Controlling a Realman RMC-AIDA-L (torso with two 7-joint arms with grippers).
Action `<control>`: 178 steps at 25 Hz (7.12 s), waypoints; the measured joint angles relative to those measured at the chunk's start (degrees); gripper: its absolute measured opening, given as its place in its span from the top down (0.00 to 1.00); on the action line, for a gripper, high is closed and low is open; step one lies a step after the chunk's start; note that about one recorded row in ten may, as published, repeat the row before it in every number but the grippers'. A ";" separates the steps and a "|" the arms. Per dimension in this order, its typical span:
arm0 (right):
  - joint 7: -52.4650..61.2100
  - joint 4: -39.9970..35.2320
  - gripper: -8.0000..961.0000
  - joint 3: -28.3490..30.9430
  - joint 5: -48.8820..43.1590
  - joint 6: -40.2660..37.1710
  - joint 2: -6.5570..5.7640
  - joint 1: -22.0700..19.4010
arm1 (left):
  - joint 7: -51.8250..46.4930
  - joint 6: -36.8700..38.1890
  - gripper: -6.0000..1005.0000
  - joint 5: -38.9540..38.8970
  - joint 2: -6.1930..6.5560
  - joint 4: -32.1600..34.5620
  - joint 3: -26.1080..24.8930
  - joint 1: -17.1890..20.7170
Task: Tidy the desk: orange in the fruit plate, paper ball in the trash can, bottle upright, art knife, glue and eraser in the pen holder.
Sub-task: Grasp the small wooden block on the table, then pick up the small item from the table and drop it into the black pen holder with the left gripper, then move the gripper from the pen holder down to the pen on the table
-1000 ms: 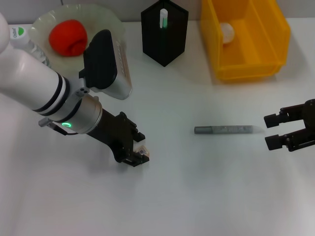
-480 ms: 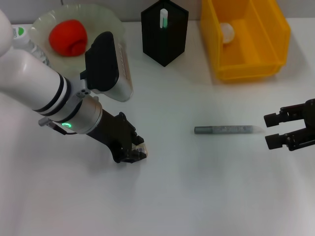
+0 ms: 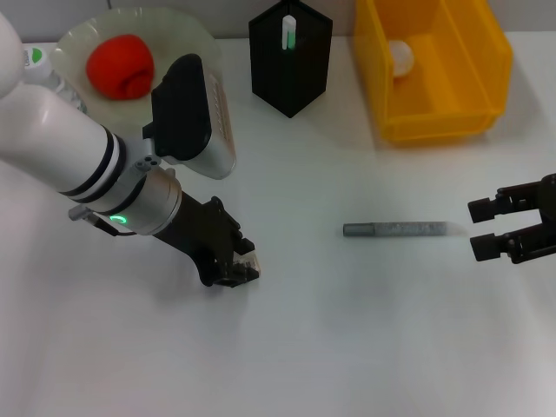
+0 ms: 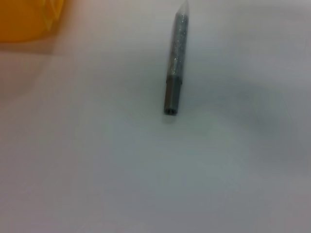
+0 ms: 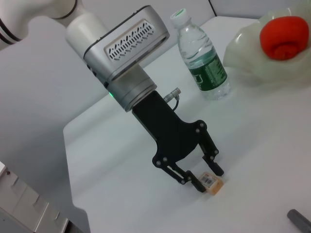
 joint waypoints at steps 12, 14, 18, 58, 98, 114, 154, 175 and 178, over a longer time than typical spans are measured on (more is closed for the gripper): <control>0.48 0.11 0.20 0.06 0.00 -0.14 0.09 -0.12 | 0.56 -0.22 0.64 0.02 0.01 -0.34 0.17 -0.03; 0.50 0.11 0.20 0.06 0.00 -0.17 0.09 -0.12 | 0.61 -0.27 0.64 0.03 0.01 -0.34 0.30 -0.05; 0.51 0.11 0.20 0.08 0.00 -0.24 0.15 -0.12 | 1.22 -0.54 0.65 0.16 0.03 -0.36 0.69 -0.06; 1.95 5.03 0.21 3.28 0.09 0.39 0.43 -1.52 | 48.18 -3.03 0.73 -75.87 -0.56 -37.99 -23.12 -3.07; 3.21 5.03 0.21 3.33 0.08 0.66 1.27 -0.77 | 57.15 -28.71 0.72 -85.17 -0.58 -45.95 -23.03 -19.86; 3.10 5.02 0.22 3.24 0.08 0.66 1.25 -0.97 | 52.79 -22.31 0.32 -84.48 -0.56 -44.41 -21.18 -18.02; 17.83 -11.52 0.22 -18.75 -20.65 4.48 4.43 18.91 | 27.86 21.96 0.20 -46.44 7.43 -22.18 -21.44 11.86; 17.62 -9.55 0.23 -32.16 -30.37 21.57 10.77 17.32 | 27.09 20.26 0.20 -46.31 7.15 -22.95 -21.40 11.94; 17.54 -9.14 0.23 -32.34 -30.37 22.62 10.79 17.42 | 27.06 20.26 0.20 -46.31 7.15 -22.95 -21.41 12.05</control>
